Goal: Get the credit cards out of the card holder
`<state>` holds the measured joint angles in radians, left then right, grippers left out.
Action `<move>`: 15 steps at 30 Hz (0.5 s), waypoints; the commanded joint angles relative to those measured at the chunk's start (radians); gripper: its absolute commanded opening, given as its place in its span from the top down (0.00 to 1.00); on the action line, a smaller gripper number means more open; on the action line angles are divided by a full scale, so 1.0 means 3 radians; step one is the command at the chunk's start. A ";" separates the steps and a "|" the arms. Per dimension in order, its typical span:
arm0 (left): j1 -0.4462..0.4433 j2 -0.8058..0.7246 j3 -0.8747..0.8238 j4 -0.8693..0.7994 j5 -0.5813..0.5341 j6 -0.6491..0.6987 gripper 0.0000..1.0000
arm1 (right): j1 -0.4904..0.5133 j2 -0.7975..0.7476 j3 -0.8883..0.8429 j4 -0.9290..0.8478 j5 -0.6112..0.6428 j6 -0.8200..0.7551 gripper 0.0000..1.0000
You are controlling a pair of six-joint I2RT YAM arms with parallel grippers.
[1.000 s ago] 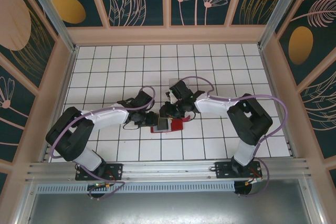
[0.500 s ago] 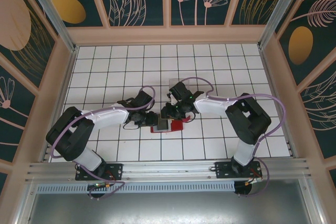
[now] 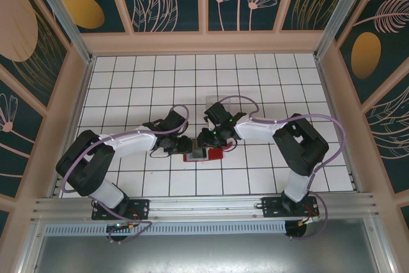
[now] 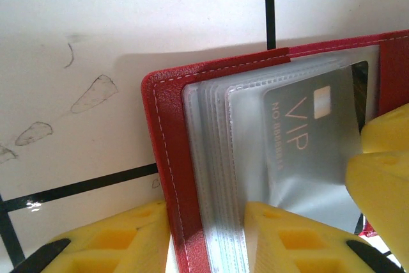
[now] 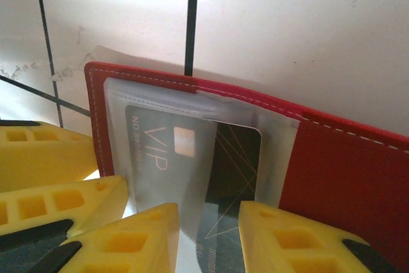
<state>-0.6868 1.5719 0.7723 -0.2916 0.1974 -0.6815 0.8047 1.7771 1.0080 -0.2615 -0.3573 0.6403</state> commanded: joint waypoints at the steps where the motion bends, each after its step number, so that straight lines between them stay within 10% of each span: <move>1: -0.0007 0.0027 -0.0056 -0.0138 -0.0111 0.0003 0.64 | 0.0033 -0.0072 0.0055 -0.0263 0.0227 -0.0024 0.68; 15: -0.0009 0.0052 -0.0086 -0.0122 -0.0116 0.0017 0.64 | -0.0064 -0.0208 -0.0196 0.0120 -0.0030 0.0072 0.68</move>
<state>-0.6868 1.5719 0.7715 -0.2916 0.1974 -0.6815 0.7933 1.7191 0.9733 -0.2451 -0.3496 0.6540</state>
